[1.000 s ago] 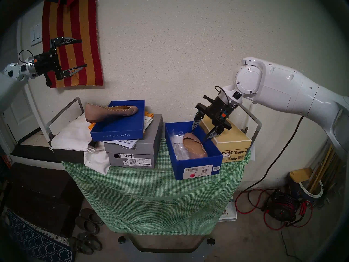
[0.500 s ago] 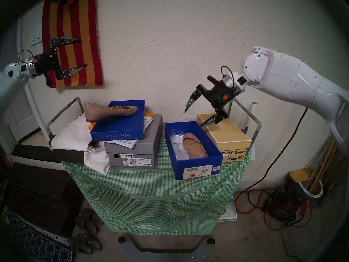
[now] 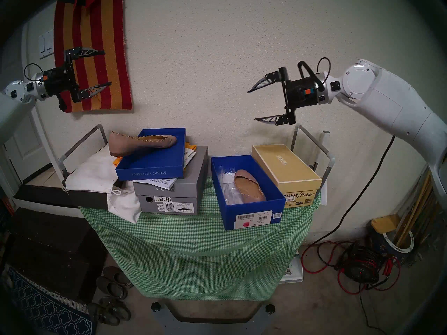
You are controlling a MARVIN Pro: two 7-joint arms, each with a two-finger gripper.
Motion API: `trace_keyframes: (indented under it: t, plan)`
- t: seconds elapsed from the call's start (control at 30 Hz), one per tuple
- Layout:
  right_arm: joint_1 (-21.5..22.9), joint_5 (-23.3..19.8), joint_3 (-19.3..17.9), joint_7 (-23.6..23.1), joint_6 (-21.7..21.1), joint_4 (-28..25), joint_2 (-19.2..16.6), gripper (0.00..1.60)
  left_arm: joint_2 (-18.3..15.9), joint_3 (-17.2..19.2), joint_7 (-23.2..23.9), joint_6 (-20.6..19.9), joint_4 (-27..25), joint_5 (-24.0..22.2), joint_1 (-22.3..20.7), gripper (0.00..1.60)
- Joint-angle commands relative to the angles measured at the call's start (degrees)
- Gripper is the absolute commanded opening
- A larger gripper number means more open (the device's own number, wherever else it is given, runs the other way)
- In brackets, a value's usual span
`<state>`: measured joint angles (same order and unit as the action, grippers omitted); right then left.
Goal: Put shoes into shoe box
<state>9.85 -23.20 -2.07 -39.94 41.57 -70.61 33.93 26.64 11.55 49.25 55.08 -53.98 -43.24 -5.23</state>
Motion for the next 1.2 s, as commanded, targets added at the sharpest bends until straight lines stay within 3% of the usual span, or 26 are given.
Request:
trace_keyframes:
  t: [0.0,0.57,0.63,0.67,0.87,1.07,1.13,1.17]
  plan:
    - [-1.99,-1.99,-3.36,6.18,-1.03,0.22,-5.38,1.60,-0.03,-0.03,0.02,-0.08,0.06,0.05,0.01,1.60]
    - [-4.19,-4.48,-10.31,22.98,-5.79,-0.51,-12.79,1.60,-0.03,-0.03,0.02,-0.08,0.05,0.02,0.02,1.60]
    - [-4.93,-4.11,-10.51,27.92,-6.43,-1.66,-13.67,1.60,-0.03,-0.03,0.02,-0.08,0.05,0.02,0.02,1.60]
    - [-4.94,-4.56,-11.18,25.16,-6.76,-1.76,-13.84,1.60,-0.03,-0.03,0.02,-0.08,0.05,0.02,0.02,1.60]
    - [-6.89,-4.44,-11.97,32.53,-8.50,-5.28,-15.66,1.60,-0.03,-0.03,0.03,-0.08,0.06,0.02,0.02,1.60]
    - [-8.55,-3.85,-12.73,37.02,-10.91,-8.55,-17.22,1.60,-0.03,-0.03,0.03,-0.08,0.06,0.03,0.01,1.60]
    - [-9.25,-3.12,-12.53,41.47,-11.88,-10.07,-17.83,1.60,-0.03,-0.03,0.03,-0.08,0.07,0.03,0.01,1.60]
    - [-9.45,-3.21,-12.92,40.59,-12.49,-10.52,-18.07,1.60,0.03,0.10,0.21,-0.08,0.25,0.13,-0.26,1.60]
